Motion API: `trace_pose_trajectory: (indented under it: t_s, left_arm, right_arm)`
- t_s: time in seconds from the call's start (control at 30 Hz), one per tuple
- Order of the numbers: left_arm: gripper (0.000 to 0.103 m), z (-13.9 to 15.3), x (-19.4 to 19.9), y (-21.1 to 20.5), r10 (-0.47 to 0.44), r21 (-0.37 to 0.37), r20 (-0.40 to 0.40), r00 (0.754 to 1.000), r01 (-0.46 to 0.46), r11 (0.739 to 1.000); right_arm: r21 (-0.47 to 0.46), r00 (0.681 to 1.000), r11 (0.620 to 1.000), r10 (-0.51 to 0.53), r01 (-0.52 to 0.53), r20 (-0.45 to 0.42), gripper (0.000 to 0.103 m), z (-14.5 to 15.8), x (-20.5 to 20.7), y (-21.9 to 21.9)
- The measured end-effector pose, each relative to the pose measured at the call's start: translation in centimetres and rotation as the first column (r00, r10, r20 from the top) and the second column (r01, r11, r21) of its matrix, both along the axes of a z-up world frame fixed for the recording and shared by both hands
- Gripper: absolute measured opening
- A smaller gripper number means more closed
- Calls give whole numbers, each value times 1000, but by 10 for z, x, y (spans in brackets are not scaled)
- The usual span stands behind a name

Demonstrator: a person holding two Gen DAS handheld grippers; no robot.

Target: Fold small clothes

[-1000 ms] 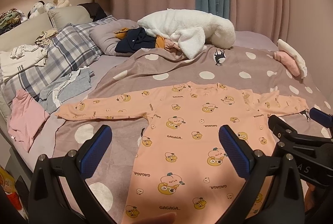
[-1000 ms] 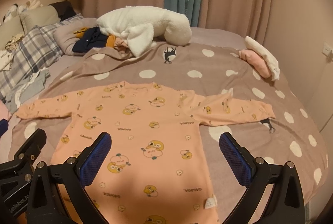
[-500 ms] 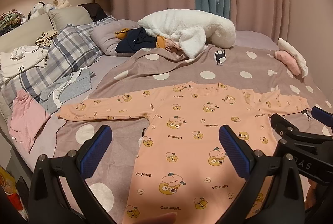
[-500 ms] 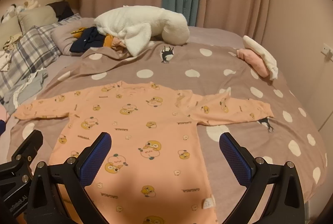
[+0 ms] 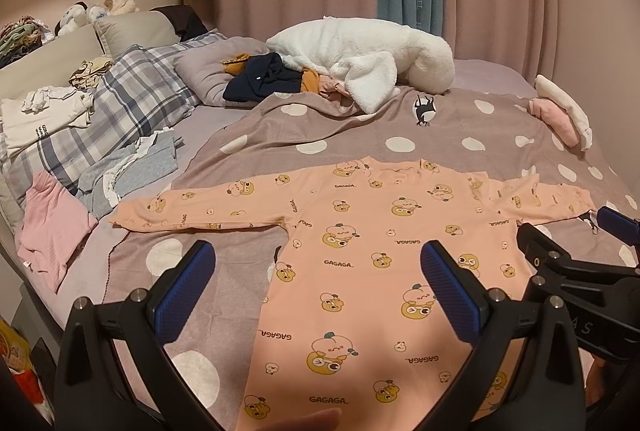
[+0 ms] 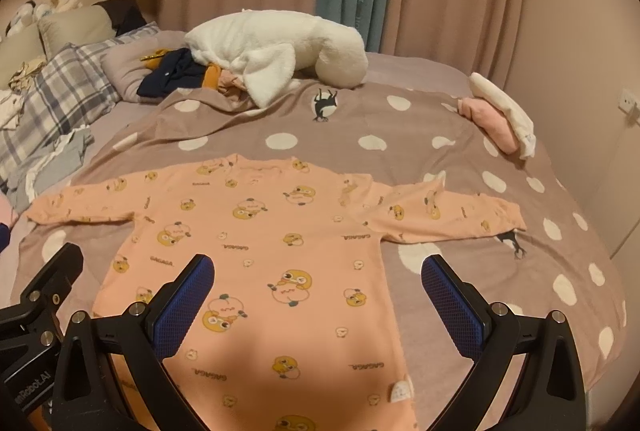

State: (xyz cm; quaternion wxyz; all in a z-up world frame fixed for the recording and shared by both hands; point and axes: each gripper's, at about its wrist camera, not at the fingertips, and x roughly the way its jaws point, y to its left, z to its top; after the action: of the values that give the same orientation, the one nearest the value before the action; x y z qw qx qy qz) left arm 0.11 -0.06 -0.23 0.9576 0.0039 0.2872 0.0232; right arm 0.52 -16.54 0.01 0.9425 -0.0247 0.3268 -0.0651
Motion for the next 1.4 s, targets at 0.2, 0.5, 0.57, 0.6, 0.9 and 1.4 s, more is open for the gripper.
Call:
trace_pose_trajectory:
  t_s: [0.2, 0.5, 0.57, 0.6, 0.9, 1.4]
  left_arm:
    - [103, 0, 0, 1, 1, 0, 0, 1000, -1, 1000]
    - [103, 0, -1, 2, -1, -1, 0, 1000, 1, 1000]
    - [103, -1, -1, 1, 0, 1, 0, 1000, 0, 1000]
    - [103, 0, -1, 1, 0, 1, 0, 1000, 0, 1000]
    - [103, -1, -1, 2, 2, 2, 0, 1000, -2, 1000]
    - [103, -1, -1, 2, 1, 2, -1, 1000, -1, 1000]
  right_arm:
    - [-2, 1000, 1000, 2, -2, 0, 103, 0, 0, 0]
    - [-11, 1000, 1000, 9, -8, 1, 103, 0, -1, 4]
    - [-13, 1000, 1000, 8, -8, 0, 103, -1, -1, 4]
    - [-13, 1000, 1000, 8, -8, 1, 103, -1, -1, 4]
    - [-17, 1000, 1000, 10, -10, -1, 103, -1, -1, 5]
    - [-26, 1000, 1000, 11, -11, -2, 103, -1, 0, 6]
